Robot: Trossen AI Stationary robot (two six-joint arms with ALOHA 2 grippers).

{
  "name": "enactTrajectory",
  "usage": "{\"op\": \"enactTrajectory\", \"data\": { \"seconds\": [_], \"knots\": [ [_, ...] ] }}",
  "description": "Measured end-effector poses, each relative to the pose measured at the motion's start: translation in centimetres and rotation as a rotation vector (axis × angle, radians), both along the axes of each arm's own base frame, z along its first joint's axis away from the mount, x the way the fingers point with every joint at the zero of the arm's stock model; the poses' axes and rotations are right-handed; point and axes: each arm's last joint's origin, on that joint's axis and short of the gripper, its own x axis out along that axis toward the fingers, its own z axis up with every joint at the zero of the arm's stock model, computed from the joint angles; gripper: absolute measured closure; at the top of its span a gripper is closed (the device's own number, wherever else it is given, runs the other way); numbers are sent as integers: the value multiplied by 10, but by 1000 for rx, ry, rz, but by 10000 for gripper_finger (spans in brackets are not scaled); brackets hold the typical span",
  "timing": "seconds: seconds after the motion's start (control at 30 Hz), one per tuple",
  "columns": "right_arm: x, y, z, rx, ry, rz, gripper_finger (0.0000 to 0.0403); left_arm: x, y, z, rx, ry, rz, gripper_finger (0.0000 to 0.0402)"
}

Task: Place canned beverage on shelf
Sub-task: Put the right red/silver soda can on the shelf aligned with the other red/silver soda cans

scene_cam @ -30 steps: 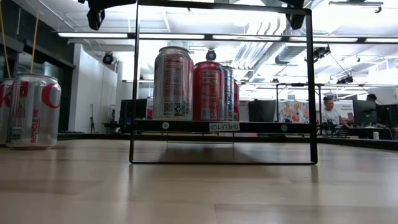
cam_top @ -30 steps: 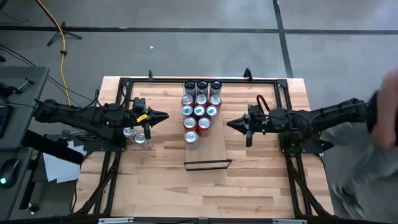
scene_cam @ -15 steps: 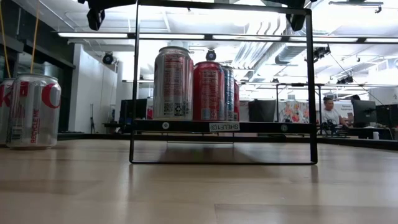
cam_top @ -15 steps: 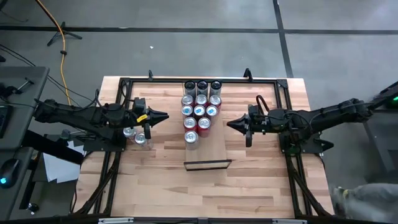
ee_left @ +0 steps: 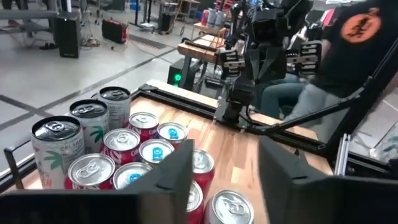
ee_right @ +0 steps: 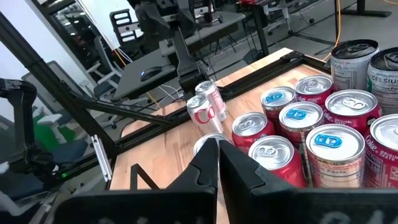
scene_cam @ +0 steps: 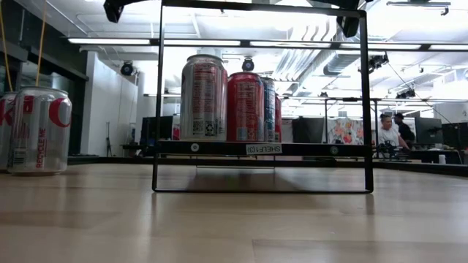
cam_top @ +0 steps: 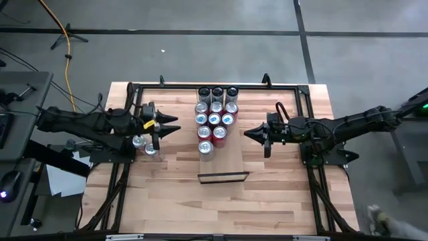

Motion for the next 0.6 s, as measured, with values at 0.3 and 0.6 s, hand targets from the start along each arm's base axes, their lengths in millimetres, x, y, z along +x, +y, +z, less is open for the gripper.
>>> {"op": "enactTrajectory", "data": {
  "seconds": [0.3,0.6],
  "knots": [
    [0,0,-1,1,9,-1,402,-9,2,19,-32,91,9,114],
    [0,0,-2,0,16,-2,402,-12,2,29,-35,255,12,29]
  ]
}}
